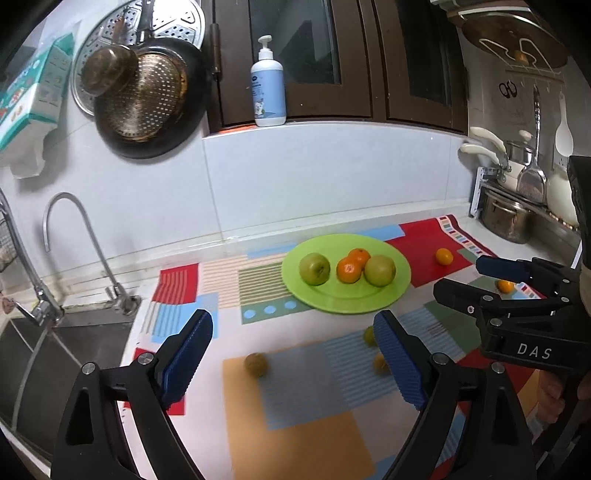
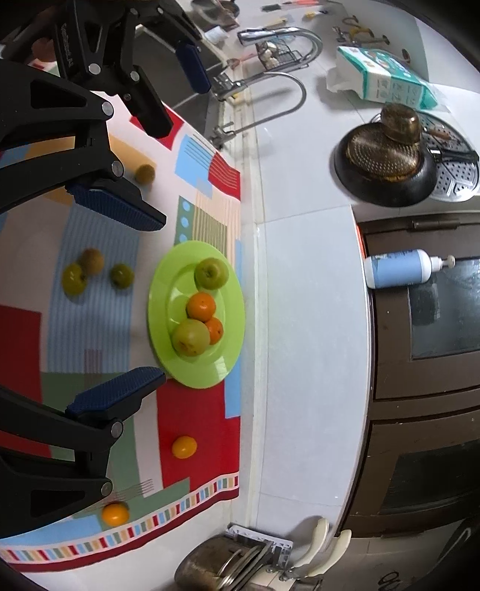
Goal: Organize fruits
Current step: 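Withdraw both tools from the plate toward the remaining fruit, then grasp a small brown fruit with left tool while right tool grasps a green persimmon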
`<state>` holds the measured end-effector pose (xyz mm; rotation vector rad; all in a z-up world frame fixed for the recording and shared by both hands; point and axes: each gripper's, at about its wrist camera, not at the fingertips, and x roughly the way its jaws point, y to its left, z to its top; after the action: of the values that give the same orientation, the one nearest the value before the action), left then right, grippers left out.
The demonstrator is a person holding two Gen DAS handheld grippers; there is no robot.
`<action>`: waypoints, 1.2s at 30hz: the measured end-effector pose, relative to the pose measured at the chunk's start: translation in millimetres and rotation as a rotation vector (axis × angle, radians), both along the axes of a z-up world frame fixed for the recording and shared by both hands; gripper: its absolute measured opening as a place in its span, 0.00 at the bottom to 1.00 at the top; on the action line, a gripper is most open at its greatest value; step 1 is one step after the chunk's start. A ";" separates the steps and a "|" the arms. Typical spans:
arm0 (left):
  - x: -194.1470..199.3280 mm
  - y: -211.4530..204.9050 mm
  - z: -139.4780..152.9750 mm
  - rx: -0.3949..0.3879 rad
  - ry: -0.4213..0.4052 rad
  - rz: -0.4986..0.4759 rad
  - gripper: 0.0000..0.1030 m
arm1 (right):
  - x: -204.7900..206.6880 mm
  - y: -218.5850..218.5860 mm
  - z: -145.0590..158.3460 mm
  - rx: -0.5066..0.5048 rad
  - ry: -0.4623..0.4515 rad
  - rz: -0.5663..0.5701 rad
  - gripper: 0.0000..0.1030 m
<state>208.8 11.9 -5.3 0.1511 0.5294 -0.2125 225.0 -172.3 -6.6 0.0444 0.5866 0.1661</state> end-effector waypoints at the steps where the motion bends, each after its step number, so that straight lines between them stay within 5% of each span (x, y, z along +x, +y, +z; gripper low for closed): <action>1: -3.3 4.1 -0.8 0.002 0.000 0.000 0.87 | -3.5 3.1 -0.7 0.000 0.004 -0.002 0.74; 17: -12.1 48.9 -19.1 0.098 -0.023 -0.019 0.87 | -40.4 40.6 -26.7 -0.062 0.032 -0.197 0.74; 29: 35.1 51.6 -56.8 0.131 0.096 -0.098 0.78 | -25.9 50.8 -54.4 -0.148 0.135 -0.285 0.73; 36: 62.9 49.1 -78.4 0.123 0.181 -0.138 0.69 | -6.8 56.3 -72.4 -0.179 0.209 -0.266 0.60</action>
<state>271.8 61.0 -83.8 0.2904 0.7134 -0.3307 218.3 -116.0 -78.9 -0.0342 0.7956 -0.1521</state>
